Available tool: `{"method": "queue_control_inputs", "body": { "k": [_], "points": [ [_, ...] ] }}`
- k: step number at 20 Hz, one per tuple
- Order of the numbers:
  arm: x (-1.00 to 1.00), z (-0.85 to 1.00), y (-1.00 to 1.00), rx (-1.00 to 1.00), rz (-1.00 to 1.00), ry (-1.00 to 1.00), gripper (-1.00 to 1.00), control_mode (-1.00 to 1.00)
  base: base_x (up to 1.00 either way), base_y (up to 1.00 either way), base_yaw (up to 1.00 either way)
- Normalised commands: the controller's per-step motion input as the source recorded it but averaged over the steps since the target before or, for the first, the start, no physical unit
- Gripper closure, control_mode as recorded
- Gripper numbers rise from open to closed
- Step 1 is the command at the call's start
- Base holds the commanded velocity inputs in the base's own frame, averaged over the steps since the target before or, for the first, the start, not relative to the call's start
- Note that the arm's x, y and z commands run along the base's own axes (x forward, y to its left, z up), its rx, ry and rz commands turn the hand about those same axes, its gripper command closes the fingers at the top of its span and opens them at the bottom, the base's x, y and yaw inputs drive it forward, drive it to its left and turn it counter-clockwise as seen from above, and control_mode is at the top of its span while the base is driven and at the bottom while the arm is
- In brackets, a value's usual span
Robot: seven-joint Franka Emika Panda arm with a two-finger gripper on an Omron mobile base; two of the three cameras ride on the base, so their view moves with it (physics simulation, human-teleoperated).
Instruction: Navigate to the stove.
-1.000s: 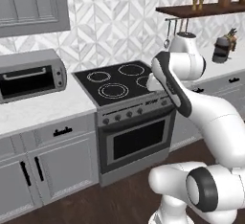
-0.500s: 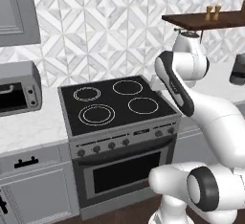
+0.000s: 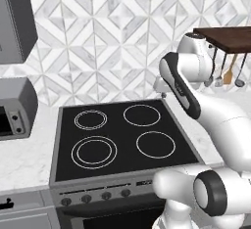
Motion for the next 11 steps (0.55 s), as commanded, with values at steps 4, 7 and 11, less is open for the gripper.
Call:
{"method": "queue_control_inputs", "body": {
  "k": [4,7,11],
  "points": [
    [0.00,0.00,0.00,0.00,0.00,0.00,-1.00,1.00,0.87,-0.01,0.21],
    [0.00,0.00,0.00,0.00,0.00,0.00,-1.00,1.00,1.00,0.00,0.14],
    [0.00,0.00,0.00,0.00,0.00,0.00,-1.00,1.00,1.00,0.01,0.00]
  ]
}}
